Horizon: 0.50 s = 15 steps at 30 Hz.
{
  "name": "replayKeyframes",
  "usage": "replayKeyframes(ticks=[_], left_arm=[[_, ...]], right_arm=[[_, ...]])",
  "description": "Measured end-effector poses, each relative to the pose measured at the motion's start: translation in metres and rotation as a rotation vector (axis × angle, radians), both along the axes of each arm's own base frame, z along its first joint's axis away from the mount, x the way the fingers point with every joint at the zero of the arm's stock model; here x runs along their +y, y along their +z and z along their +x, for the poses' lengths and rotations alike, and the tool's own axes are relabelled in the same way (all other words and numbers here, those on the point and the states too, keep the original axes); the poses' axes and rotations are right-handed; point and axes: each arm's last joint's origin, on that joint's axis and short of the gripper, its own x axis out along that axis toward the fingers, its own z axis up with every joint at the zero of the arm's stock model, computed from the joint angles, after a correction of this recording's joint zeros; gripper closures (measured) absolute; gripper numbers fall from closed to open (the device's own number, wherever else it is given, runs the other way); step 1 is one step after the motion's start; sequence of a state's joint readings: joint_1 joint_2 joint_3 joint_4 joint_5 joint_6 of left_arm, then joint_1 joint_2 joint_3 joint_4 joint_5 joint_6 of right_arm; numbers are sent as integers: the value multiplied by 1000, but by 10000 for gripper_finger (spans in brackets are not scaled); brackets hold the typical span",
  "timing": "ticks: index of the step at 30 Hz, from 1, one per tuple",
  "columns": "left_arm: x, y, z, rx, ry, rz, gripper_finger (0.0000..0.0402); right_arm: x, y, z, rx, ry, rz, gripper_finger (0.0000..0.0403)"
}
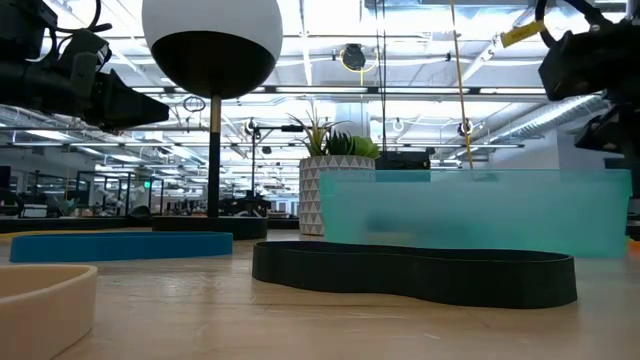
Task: Pick and place rubber bands into bin
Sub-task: Adjust the blue bin
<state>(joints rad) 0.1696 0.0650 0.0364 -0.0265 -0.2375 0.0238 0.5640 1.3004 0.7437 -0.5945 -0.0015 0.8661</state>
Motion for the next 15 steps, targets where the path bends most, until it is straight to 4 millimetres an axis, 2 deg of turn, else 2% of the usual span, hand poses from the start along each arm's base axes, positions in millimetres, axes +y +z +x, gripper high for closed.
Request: replayKeyframes(ticks=[15], left_arm=[[0, 0, 0, -1, 0, -2, 215]], right_arm=[[-12, 1, 6, -65, -4, -118, 290]])
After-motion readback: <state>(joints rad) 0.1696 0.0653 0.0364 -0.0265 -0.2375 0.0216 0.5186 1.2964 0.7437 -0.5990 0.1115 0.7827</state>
